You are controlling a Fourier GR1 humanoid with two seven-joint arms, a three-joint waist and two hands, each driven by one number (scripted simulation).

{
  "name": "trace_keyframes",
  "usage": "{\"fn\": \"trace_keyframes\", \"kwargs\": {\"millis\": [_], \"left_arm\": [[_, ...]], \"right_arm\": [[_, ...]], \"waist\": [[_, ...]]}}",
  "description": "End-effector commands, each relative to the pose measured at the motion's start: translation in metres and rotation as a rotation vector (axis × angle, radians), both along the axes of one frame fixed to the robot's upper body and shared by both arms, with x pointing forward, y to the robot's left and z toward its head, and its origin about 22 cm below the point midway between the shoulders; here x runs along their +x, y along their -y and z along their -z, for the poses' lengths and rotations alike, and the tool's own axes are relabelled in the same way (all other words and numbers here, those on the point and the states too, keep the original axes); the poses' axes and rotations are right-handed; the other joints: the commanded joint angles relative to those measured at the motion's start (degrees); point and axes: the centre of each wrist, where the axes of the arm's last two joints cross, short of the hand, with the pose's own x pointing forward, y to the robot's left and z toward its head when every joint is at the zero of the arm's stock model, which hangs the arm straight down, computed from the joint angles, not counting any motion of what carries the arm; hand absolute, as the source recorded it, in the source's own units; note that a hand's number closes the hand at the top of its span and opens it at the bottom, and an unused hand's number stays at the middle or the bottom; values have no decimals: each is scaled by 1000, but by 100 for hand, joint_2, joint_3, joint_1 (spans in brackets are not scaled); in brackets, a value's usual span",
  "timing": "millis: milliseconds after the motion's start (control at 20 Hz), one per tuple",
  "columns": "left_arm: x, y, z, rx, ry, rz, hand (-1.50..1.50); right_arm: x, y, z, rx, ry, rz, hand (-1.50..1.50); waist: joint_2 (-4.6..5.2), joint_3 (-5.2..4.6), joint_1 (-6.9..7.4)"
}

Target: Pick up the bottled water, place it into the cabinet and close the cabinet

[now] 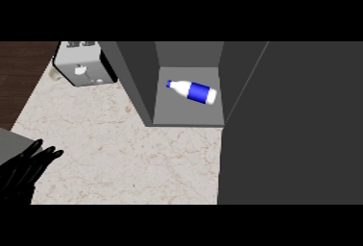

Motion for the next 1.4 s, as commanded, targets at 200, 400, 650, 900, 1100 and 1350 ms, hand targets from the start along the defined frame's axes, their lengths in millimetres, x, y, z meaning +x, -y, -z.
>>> {"fn": "trace_keyframes", "kwargs": {"millis": [200, 400, 650, 900, 1100, 1350], "left_arm": [[-12, -30, -15, -14, -16, -19, -150], [-16, -40, -17, -17, -14, -6, -150], [-24, -54, -20, -4, -42, -25, -150], [-29, -60, -22, -8, -42, -22, -150], [-32, -75, -31, 11, -36, -13, -150], [-37, -80, -32, 5, -42, 14, -150]], "right_arm": [[-7, -42, -64, -184, 232, -155, 150], [5, -50, -62, -217, 243, -231, 150], [14, -61, -60, -227, 241, -260, 150], [23, -77, -58, -191, 213, -257, 150], [32, -93, -51, -163, 168, -256, 150], [46, -117, -51, -131, 158, -264, 150]], "waist": [[-66, -34, 64], [-62, -59, 185], [-120, -66, 172], [-68, -76, 211], [-83, -65, 283], [-59, -68, 398]]}}
